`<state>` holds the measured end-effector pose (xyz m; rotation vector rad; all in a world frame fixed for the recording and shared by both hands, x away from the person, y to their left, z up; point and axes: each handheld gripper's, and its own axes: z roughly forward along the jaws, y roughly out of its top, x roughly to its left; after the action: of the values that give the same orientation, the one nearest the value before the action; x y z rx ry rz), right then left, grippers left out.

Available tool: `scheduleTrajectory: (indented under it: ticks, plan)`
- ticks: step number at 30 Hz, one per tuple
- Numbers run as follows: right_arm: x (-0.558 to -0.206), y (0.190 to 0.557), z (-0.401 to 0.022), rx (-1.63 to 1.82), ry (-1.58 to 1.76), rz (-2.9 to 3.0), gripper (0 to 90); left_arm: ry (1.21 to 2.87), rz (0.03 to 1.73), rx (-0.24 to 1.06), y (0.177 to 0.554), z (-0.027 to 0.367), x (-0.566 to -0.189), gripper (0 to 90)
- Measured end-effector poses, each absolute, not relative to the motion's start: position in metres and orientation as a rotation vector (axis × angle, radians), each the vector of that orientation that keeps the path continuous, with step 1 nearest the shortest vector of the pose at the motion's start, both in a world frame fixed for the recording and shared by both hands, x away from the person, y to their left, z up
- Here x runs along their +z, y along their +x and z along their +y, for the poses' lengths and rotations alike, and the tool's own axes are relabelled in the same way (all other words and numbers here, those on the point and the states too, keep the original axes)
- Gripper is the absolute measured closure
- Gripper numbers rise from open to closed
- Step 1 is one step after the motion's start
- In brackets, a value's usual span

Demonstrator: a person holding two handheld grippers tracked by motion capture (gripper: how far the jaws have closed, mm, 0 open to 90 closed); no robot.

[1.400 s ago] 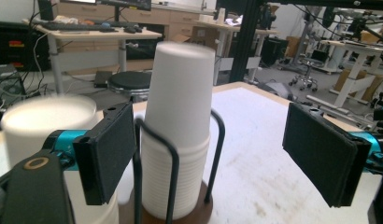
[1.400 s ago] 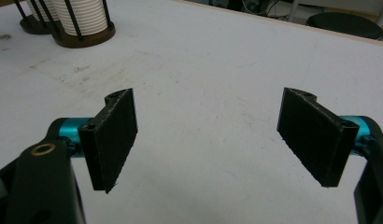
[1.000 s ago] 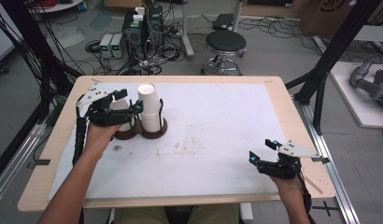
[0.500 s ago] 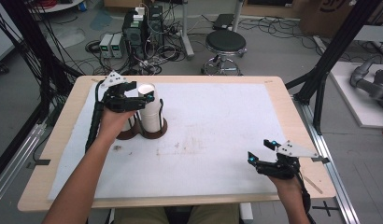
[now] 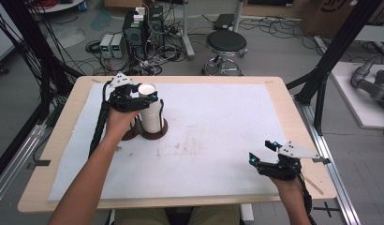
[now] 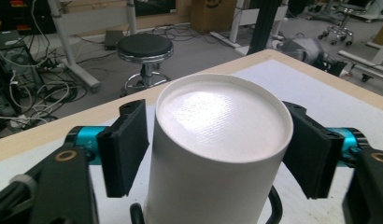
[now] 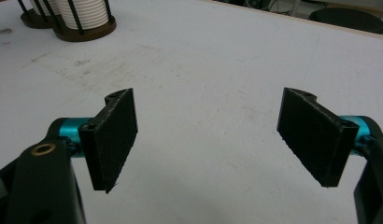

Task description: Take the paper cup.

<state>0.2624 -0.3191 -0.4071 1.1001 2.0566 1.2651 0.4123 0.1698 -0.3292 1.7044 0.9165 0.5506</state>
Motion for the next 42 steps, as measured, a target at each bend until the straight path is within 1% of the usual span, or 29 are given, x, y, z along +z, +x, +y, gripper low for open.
scheduleTrajectory:
  ticks: [8, 16, 21, 25, 29, 33, 42]
  plan:
    - [-0.407, 0.263, -0.319, 1.266, 1.097, 2.055, 20.9, 1.694, 0.909, 0.561, 0.411, 0.17, -0.322, 33.1]
    - [-0.408, 0.263, -0.318, 1.266, 1.101, 2.06, 20.9, 1.656, 0.846, 0.611, 0.407, 0.171, -0.291, 33.6]
    - [-0.408, 0.262, -0.318, 1.267, 1.1, 2.063, 21.0, 1.614, 0.832, 0.604, 0.403, 0.174, -0.278, 33.6]
    - [-0.407, 0.263, -0.318, 1.271, 1.103, 2.06, 20.9, 1.556, 0.781, 0.592, 0.394, 0.174, -0.258, 33.7]
    - [-0.407, 0.262, -0.318, 1.271, 1.105, 2.055, 20.9, 1.549, 0.718, 0.595, 0.386, 0.167, -0.242, 33.7]
    - [-0.406, 0.263, -0.317, 1.274, 1.098, 2.052, 20.9, 1.542, 0.665, 0.562, 0.378, 0.156, -0.237, 33.7]
    - [-0.406, 0.263, -0.316, 1.281, 1.1, 2.057, 21.0, 1.575, 0.528, 0.445, 0.361, 0.131, -0.243, 33.7]
